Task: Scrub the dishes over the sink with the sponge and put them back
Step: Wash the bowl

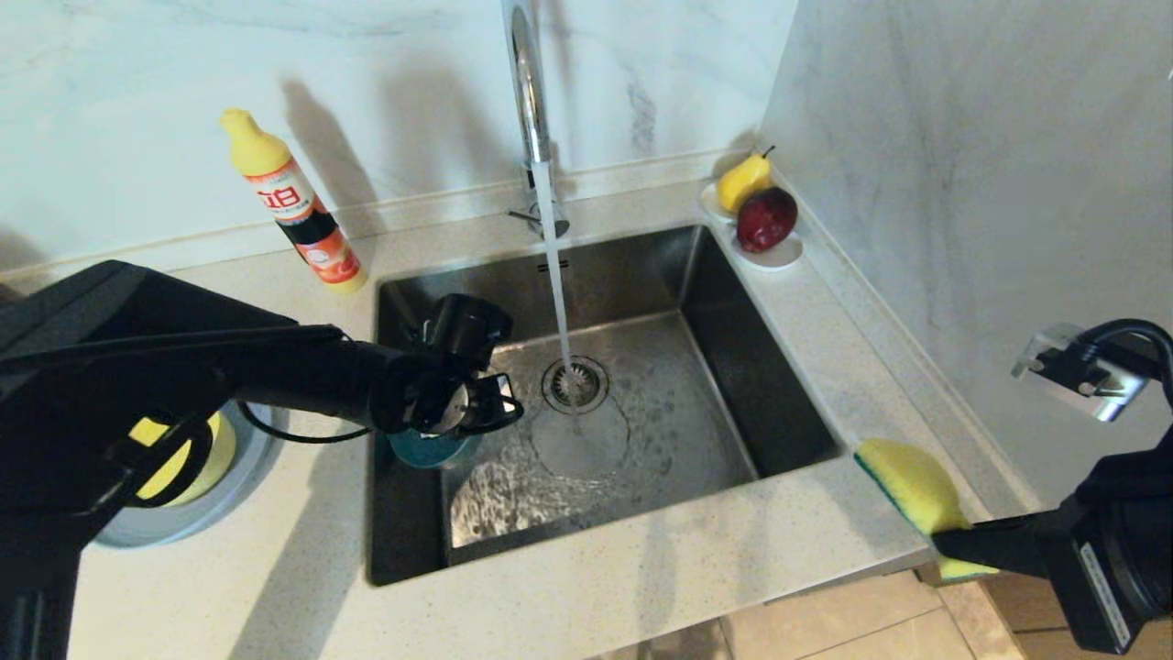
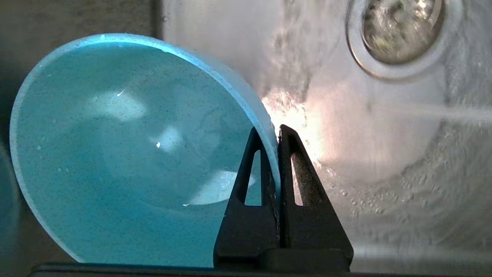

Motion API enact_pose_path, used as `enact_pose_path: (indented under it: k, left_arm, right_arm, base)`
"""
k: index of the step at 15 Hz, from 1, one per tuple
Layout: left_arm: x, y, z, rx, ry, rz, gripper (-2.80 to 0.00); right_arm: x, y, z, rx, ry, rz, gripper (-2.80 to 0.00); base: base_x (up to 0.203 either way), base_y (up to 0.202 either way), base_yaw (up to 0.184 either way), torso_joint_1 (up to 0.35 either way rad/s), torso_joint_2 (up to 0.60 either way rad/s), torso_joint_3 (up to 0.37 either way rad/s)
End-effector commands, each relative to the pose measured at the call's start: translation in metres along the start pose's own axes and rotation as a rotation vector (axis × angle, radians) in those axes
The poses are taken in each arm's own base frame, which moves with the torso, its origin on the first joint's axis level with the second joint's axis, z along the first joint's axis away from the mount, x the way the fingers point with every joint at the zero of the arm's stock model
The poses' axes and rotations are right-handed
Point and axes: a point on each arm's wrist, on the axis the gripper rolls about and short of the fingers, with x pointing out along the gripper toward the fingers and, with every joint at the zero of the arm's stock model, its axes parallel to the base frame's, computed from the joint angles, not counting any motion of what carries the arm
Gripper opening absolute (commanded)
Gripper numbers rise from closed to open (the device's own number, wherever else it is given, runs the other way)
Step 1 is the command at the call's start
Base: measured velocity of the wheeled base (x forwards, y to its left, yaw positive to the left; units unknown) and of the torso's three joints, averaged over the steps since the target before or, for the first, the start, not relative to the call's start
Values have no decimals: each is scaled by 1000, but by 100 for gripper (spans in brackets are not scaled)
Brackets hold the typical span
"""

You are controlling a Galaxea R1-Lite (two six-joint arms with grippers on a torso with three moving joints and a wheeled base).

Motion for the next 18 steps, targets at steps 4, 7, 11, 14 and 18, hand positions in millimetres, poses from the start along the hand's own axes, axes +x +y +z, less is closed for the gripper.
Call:
enact_pose_path:
  k: [4,7,11,14,18]
  left_arm:
    - [-48,4,2,55,-33,-34,-280]
    - [-66,9,2,113,-62,-17,-280]
    - [-85,23,-5,178,-52,-7,-280]
    - [-95,23,-9,203,-55,-22,-280]
    - [-77,14,-19,209,-52,-25,-280]
  right_arm:
    - [-7,-4,-4,14,-11,-15,-280]
    - [-5,-6,-7,19,-1,-22,-280]
    - [-5,-9,-7,14,-3,-39,-280]
    - [-4,-10,-8,14,3,-40,-280]
    - [-1,-10,-11,14,16,-42,-280]
  base:
    - [0,0,0,0,0,0]
    - [0,0,0,0,0,0]
    - [0,0,0,0,0,0]
    - [0,0,0,0,0,0]
    - [0,0,0,0,0,0]
